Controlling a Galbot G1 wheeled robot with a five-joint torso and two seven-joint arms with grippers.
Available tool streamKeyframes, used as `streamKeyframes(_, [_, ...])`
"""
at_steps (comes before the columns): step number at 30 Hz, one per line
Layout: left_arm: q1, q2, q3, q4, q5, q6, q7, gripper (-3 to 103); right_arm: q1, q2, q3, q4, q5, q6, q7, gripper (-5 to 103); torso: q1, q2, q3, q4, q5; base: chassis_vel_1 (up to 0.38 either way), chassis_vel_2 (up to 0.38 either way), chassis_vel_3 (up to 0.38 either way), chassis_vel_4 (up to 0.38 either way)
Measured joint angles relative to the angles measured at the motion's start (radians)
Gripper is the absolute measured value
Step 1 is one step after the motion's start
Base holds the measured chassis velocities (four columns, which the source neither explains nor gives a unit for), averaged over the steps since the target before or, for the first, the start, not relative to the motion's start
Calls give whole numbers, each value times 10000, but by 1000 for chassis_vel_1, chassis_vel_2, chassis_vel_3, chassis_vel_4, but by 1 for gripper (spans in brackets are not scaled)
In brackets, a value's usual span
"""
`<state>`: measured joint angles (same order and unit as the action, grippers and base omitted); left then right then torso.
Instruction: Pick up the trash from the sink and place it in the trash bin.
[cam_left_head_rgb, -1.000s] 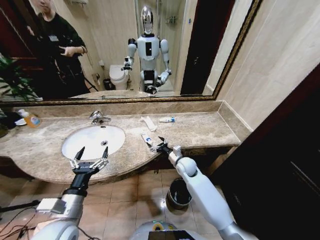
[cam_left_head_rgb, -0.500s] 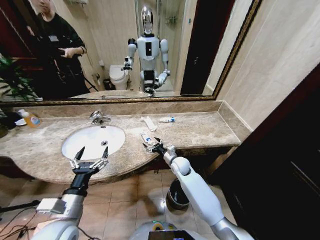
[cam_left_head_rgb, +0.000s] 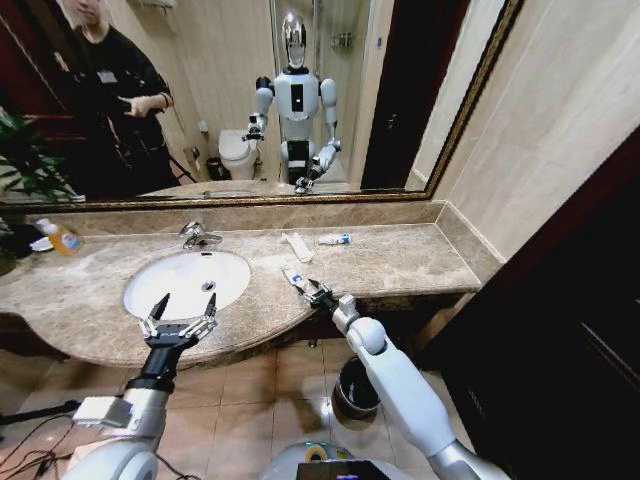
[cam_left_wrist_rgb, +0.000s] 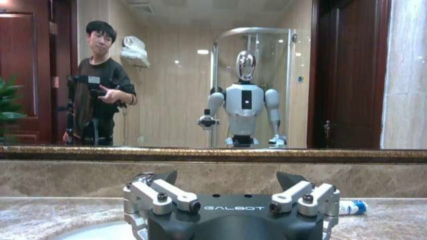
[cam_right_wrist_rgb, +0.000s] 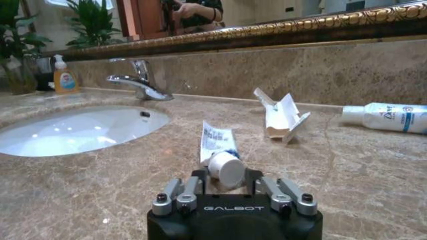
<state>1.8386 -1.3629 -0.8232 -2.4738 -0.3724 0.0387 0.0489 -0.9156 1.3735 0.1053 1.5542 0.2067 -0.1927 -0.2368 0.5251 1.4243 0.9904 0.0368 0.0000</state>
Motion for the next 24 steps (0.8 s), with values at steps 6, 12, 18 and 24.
streamKeyframes(6, [0,0,0,0,0,0,0,100,-14,12,-8,11,-22,19,-17,20,0,0,0,0,0,0,0,0,0])
streamKeyframes(12, [0,0,0,0,0,0,0,100,-10,-71,-8,161,28,20,11,5,0,0,0,1,0,0,0,0,0])
streamKeyframes(18, [0,0,0,0,0,0,0,100,-119,-356,15,676,149,-5,62,-1,0,0,0,0,0,0,0,0,0])
streamKeyframes(24, [0,0,0,0,0,0,0,100,187,-647,77,949,566,-193,336,20,-2,0,-1,0,0,0,0,0,0])
